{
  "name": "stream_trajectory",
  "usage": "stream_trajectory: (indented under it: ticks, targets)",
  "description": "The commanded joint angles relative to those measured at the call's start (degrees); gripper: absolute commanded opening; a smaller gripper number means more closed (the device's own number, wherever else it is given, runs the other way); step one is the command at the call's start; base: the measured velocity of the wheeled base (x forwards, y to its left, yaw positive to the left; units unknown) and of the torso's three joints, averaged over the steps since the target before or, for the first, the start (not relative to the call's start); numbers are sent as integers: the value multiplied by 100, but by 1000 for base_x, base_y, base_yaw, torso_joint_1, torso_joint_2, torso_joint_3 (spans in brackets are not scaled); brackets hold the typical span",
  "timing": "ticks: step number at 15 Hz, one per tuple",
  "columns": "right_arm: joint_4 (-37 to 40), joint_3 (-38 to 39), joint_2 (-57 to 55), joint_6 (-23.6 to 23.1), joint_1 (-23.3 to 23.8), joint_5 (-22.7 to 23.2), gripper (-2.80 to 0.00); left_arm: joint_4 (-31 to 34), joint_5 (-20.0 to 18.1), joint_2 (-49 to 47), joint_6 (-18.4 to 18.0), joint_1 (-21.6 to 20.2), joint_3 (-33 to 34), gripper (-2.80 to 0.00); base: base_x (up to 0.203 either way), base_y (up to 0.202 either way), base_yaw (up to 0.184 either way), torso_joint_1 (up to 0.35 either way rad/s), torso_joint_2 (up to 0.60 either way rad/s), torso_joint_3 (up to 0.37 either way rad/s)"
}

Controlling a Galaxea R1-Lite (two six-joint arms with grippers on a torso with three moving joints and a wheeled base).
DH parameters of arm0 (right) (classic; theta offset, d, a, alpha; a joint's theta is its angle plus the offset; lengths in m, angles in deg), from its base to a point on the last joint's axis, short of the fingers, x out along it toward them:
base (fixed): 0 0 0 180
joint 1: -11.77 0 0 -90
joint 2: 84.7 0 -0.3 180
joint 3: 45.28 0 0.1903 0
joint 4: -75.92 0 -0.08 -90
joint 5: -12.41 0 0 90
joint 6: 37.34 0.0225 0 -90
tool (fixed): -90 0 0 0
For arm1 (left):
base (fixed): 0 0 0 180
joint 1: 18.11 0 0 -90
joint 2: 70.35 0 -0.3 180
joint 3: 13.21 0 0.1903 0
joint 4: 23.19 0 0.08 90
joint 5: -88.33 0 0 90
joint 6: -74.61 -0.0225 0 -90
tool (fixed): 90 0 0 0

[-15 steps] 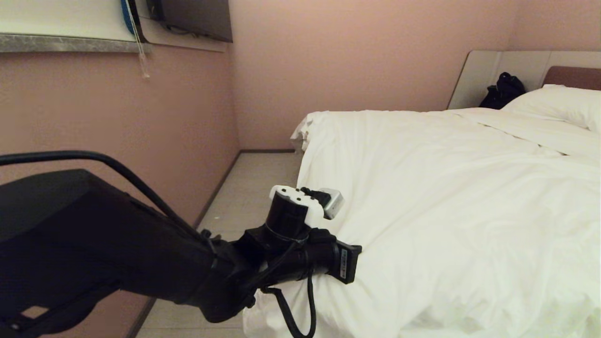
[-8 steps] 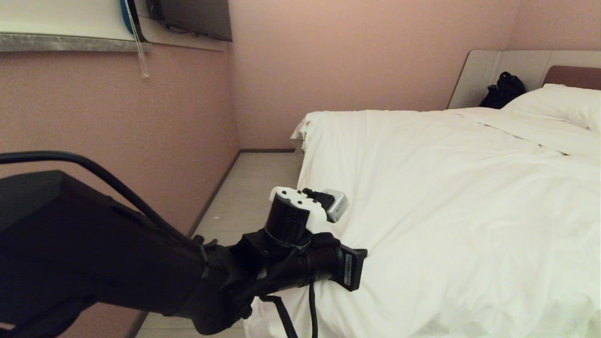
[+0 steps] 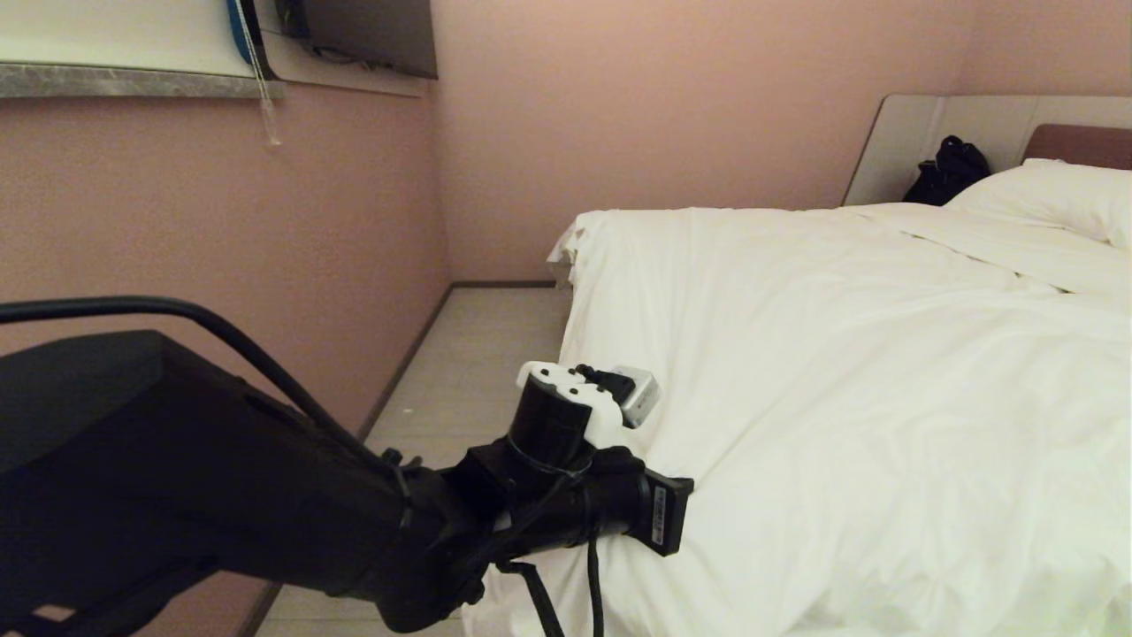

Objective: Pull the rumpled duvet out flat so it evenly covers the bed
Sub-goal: Flatten the corners of the folded blanket

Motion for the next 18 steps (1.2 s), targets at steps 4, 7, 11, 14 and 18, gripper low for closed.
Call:
stream_trajectory:
  ticks: [4, 7, 11, 14, 18]
  targets:
    - [0, 0, 2, -3, 1, 3, -280, -26, 234, -65, 53, -238, -214, 0, 0, 0, 0, 0, 0, 0]
    - [0, 0, 2, -3, 3, 3, -280, -26, 370, -170, 70, -590, -327, 0, 0, 0, 0, 0, 0, 0]
    - [0, 0, 2, -3, -5, 3, -280, -26, 483, -140, 127, -979, -323, 0, 0, 0, 0, 0, 0, 0]
    - [0, 0, 2, -3, -4, 3, -280, 29, 482, 321, 389, -990, 66, 0, 0, 0, 0, 0, 0, 0]
    - [0, 0, 2, -3, 3, 3, -280, 43, 475, 968, 606, -903, 1042, 0, 0, 0, 0, 0, 0, 0]
